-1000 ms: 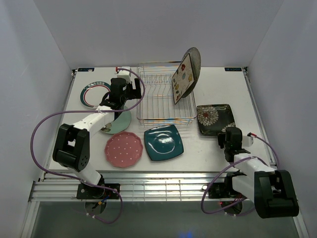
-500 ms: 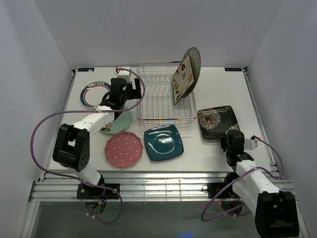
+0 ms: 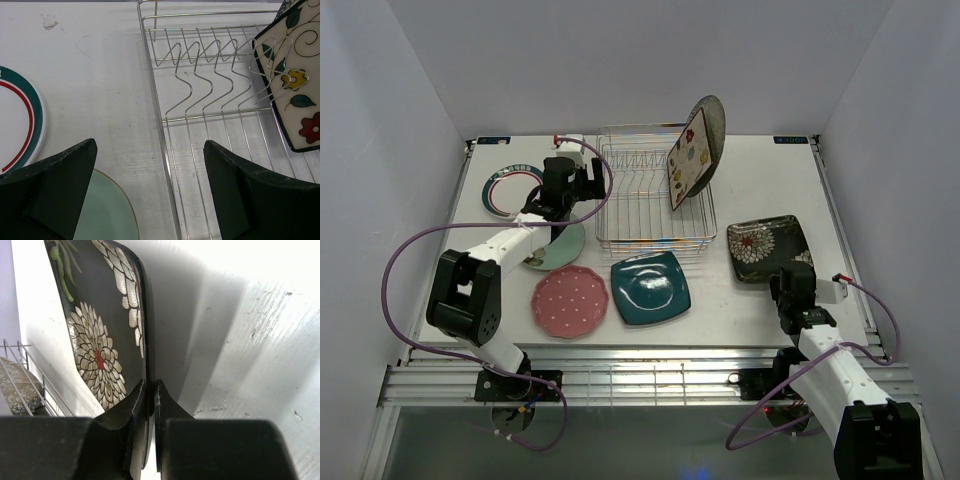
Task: Load the plates into the dish rack
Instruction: Pick up the plate at the center of the board.
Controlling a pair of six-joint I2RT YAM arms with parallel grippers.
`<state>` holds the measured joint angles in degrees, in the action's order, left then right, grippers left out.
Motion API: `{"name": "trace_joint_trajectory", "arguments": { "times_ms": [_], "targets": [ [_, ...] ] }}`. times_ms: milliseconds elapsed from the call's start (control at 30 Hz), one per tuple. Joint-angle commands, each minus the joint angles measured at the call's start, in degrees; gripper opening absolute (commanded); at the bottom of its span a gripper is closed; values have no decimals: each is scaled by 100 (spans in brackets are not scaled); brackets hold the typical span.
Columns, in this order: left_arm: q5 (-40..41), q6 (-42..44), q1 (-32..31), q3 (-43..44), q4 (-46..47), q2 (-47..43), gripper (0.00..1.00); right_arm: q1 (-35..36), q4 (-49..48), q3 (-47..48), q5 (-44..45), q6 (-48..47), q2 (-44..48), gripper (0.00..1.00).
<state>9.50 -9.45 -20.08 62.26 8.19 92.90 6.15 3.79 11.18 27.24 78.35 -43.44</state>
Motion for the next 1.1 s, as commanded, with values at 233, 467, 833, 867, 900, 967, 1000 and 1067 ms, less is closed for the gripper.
{"name": "trace_joint_trajectory", "arguments": {
  "times_ms": [233, 467, 833, 867, 900, 967, 1000, 1067],
  "targets": [
    [-71, 22, 21, 93, 87, -185, 98, 18, 113, 850, 853, -364, 389, 8],
    [-62, 22, 21, 76, 96, -211, 98, 18, 201, 1132, 967, -592, 468, 8],
    [-62, 23, 21, 67, 96, -246, 98, 18, 201, 1439, 949, -821, 442, 8],
    [-62, 31, 30, 67, 96, -255, 98, 18, 201, 1457, 949, -873, 442, 8],
    [-53, 23, 21, 67, 96, -246, 98, 18, 201, 1518, 949, -891, 442, 8],
    [-53, 31, 30, 67, 96, -246, 98, 18, 210, 1571, 949, -918, 442, 8],
    [-44, 31, 21, 67, 96, -246, 98, 18, 210, 1615, 958, -961, 442, 8],
    [-44, 31, 21, 67, 96, -246, 98, 18, 218, 1685, 958, -1014, 424, 8]
  ]
}}
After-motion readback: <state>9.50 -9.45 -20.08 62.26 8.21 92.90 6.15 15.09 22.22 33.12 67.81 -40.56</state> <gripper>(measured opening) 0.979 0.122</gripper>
